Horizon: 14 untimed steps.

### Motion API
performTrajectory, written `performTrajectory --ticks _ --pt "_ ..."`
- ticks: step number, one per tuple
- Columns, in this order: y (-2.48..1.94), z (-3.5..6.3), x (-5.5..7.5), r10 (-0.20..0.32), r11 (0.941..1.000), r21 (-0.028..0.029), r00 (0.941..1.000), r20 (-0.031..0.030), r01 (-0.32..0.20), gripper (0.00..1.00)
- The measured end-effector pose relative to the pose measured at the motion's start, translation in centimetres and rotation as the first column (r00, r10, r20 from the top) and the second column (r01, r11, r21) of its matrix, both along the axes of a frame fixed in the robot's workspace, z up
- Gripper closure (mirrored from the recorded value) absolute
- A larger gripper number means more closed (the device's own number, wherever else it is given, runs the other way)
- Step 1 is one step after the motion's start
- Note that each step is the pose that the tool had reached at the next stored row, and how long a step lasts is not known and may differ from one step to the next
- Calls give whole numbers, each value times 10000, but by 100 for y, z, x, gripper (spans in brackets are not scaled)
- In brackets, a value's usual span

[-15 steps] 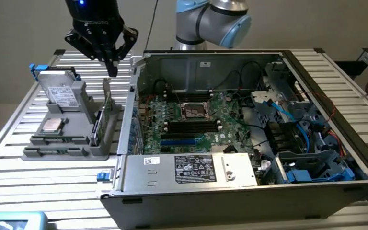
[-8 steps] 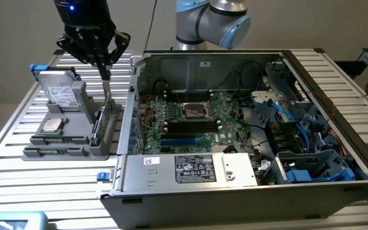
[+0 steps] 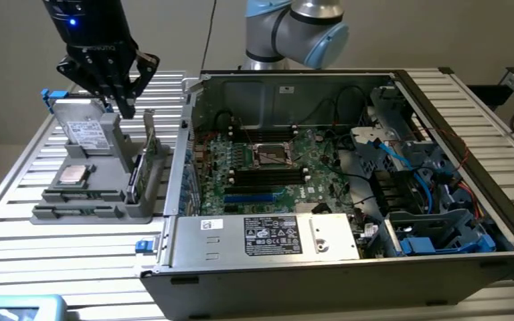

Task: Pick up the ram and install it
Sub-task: 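Reach for the ram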

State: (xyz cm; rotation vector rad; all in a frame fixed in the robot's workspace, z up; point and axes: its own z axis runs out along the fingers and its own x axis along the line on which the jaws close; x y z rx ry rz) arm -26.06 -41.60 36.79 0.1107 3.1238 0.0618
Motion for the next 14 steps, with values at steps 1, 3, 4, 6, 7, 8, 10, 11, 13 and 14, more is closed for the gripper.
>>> performTrajectory --ticks 1,3,4,6,7,8,10,11,13,14 --pt "-2 -19 -45 -1 10000 0 10000 0 1 89" --pt "-9 -54 -117 1 10000 -3 10000 0 -1 89" --pt "-16 -67 -143 1 10000 -5 10000 -2 -1 89" --pt "-34 -89 -185 0 10000 -11 10000 -4 0 89" --pt "-44 -98 -204 0 10000 -15 10000 -6 0 89" --pt "-54 -107 -221 0 10000 -22 10000 -8 0 89" --pt "-75 -121 -257 0 10000 -47 10000 -11 0 89" --pt "-85 -127 -274 0 10000 -63 10000 -12 0 89" --pt "-102 -137 -307 0 9999 -111 10000 -13 0 89" --pt "-110 -141 -323 -1 9999 -140 10000 -15 1 89"
